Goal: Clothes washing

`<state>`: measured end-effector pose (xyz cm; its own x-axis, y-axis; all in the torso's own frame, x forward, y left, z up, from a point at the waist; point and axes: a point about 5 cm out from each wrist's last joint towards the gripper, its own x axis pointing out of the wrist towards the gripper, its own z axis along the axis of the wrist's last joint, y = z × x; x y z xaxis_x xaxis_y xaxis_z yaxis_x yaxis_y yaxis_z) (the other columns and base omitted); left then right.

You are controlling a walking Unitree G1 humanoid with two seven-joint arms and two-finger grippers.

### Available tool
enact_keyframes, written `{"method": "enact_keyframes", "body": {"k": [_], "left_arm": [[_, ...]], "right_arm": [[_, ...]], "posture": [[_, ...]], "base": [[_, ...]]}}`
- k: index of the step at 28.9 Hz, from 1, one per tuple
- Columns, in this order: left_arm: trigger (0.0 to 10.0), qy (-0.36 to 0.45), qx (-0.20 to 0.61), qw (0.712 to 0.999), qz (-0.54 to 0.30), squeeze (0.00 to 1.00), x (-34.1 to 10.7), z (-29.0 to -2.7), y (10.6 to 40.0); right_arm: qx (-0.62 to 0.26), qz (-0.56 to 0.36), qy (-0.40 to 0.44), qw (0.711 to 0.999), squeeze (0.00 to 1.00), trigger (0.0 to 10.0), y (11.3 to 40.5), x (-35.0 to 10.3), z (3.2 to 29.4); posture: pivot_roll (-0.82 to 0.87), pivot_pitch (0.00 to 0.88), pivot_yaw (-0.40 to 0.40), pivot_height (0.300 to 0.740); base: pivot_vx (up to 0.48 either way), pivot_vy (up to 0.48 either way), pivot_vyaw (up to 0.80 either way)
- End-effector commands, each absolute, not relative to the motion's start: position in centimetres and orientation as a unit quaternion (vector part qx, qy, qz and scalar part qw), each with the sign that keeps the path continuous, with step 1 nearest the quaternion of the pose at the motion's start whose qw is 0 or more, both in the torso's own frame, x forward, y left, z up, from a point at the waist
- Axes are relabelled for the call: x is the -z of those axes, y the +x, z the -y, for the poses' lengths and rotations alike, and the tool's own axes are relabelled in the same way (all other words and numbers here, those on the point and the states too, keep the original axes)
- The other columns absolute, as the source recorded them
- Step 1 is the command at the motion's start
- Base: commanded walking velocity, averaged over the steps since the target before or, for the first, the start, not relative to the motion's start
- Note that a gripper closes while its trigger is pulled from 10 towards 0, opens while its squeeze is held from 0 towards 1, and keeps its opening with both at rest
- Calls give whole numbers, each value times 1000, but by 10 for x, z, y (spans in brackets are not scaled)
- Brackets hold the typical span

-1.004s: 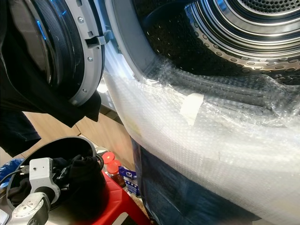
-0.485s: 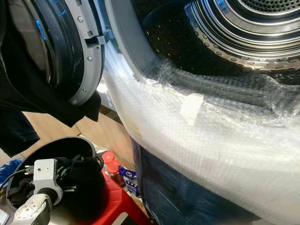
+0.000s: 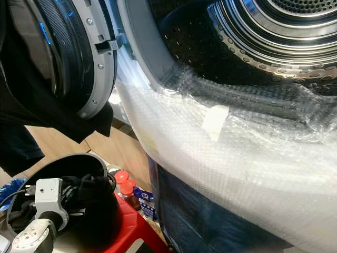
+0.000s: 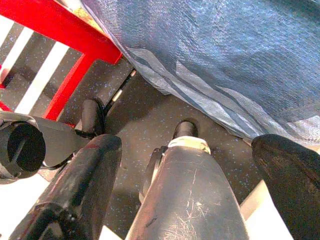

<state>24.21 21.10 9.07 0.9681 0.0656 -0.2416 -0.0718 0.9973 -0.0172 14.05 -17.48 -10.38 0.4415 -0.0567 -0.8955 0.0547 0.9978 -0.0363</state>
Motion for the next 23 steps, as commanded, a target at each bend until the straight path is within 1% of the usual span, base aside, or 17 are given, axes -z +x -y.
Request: {"method": "enact_keyframes", "body": {"k": [1, 3, 4, 5, 7, 8, 9, 12, 13, 16, 19, 23], "left_arm": [[0, -13, -10, 994, -107, 0, -100, -209, 242], [0, -13, 2, 995, -103, 0, -102, -207, 243], [0, 0, 78, 993, -86, 0, -113, -197, 242], [0, 8, 119, 990, -79, 0, -119, -191, 241], [0, 16, 160, 984, -73, 0, -125, -186, 240], [0, 18, 196, 978, -68, 0, -134, -182, 242], [0, 18, 196, 978, -68, 0, -134, -182, 242], [0, 23, 246, 967, -56, 0, -147, -174, 246], [0, 24, 282, 958, -49, 0, -157, -166, 249], [0, 22, 324, 945, -42, 0, -167, -156, 249], [0, 28, 380, 923, -46, 0, -173, -145, 248], [0, 17, 435, 899, -46, 0, -176, -132, 251]], "right_arm": [[25, -543, 6, 839, 0, 10000, 131, 108, 168], [25, -543, 6, 839, 0, 10000, 131, 108, 167], [25, -543, 6, 839, 0, 10000, 131, 108, 167], [25, -542, 6, 840, 0, 10000, 132, 108, 167], [25, -542, 6, 840, 0, 10000, 132, 108, 167], [21, -543, 2, 840, 0, 10000, 132, 108, 166], [21, -543, 2, 840, 0, 10000, 132, 108, 166], [20, -542, 2, 840, 0, 10000, 132, 107, 166], [19, -541, 2, 841, 0, 10000, 133, 107, 165], [17, -540, 2, 841, 0, 10000, 134, 107, 164], [18, -538, 4, 842, 0, 10000, 136, 106, 163], [16, -538, 4, 843, 0, 10000, 136, 106, 162]], "posture": [[141, 51, 165, 740], [141, 50, 166, 740], [141, 49, 168, 740], [141, 49, 168, 740], [148, 50, 166, 740], [148, 49, 167, 740], [148, 49, 167, 740], [153, 48, 166, 740], [151, 47, 165, 740], [149, 42, 165, 740], [144, 38, 166, 740], [133, 24, 168, 740]], "base": [[0, 0, 0], [0, 0, 0], [0, 0, 0], [0, 0, 0], [0, 0, 0], [0, 0, 0], [0, 0, 0], [0, 0, 0], [0, 0, 0], [0, 0, 0], [0, 0, 0], [0, 0, 0]]}}
